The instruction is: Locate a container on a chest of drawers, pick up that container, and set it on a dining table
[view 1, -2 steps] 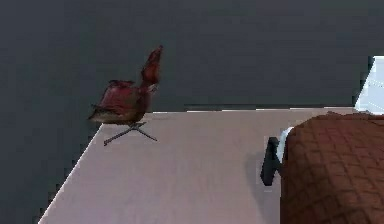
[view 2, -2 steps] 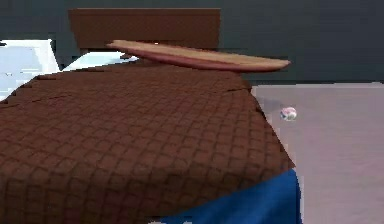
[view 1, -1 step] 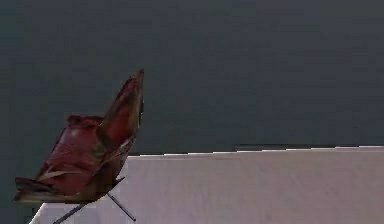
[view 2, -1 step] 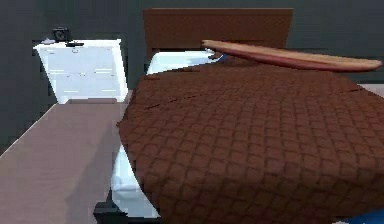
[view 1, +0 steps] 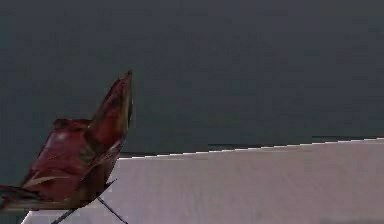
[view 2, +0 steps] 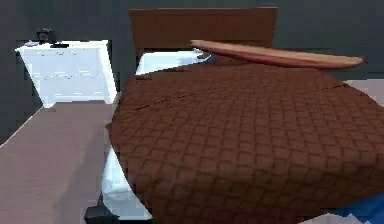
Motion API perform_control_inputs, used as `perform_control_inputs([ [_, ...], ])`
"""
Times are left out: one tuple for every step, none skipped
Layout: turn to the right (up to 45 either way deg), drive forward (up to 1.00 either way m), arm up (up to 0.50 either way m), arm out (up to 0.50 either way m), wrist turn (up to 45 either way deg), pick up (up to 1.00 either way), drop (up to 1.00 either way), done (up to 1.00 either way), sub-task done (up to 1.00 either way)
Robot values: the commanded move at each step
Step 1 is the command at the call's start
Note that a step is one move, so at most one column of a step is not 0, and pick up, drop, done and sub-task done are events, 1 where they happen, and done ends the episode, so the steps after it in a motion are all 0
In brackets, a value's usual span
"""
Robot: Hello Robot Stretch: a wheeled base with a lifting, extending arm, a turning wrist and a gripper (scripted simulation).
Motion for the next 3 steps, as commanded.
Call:
perform_control_inputs([
  [0.0, 0.5, 0.0, 0.0, 0.0, 0.0, 0.0, 0.0, 0.0],
  [36.0, 0.0, 0.0, 0.0, 0.0, 0.0, 0.0, 0.0, 0.0],
  [3.0, 0.0, 0.0, 0.0, 0.0, 0.0, 0.0, 0.0, 0.0],
])
